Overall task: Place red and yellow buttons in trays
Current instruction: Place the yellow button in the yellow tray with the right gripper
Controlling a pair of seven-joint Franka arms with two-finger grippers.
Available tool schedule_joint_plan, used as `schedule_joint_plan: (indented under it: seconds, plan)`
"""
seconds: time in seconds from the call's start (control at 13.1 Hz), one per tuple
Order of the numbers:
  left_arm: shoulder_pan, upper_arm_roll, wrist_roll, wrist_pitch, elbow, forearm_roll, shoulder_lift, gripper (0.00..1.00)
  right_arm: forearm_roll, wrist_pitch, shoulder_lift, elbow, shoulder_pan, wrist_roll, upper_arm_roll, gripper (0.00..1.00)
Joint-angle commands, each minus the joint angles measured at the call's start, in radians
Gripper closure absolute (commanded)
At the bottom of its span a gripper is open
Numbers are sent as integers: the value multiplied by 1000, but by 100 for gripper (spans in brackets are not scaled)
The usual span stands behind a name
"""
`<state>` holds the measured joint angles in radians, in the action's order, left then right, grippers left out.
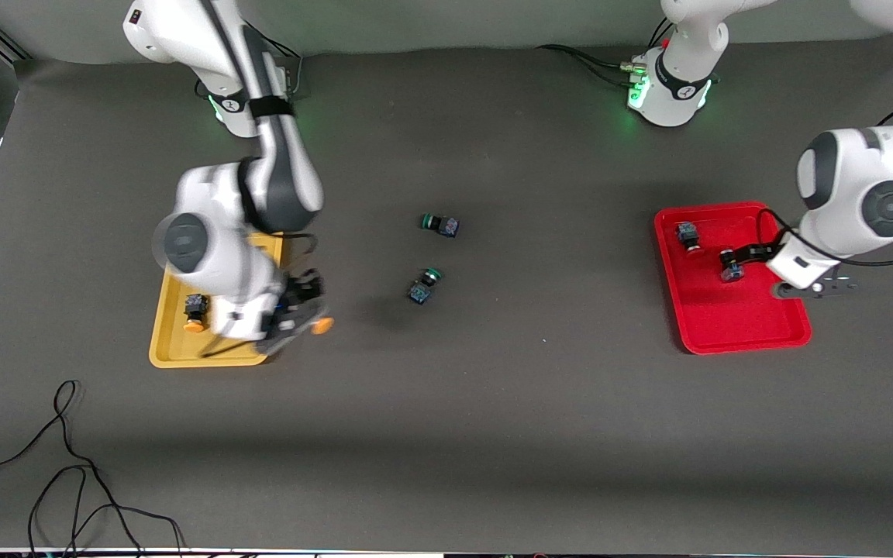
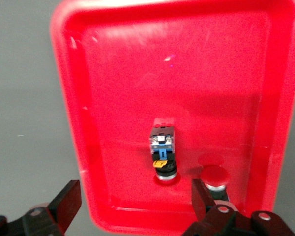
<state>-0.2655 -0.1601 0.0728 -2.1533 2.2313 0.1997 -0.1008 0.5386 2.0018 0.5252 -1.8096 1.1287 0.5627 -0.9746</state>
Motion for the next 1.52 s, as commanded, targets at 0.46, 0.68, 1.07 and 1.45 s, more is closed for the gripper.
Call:
schedule_joint_plan:
  seconds: [0.46, 0.68, 1.07, 1.45]
  plan:
    - [60, -15, -28, 305, -117, -206, 320, 0, 217, 143, 172, -234, -141, -24, -38, 88]
    - [66, -16, -27, 421, -252, -201, 276, 0, 247, 137, 188, -238, -144, -50, -13, 37]
    - [68, -24, -30, 501, -351, -195, 260, 0, 221, 23, 112, -197, -106, -135, -93, 0]
    - [68, -27, -30, 504, -358, -195, 251, 0, 135, -202, 101, -59, 138, -198, -430, 0]
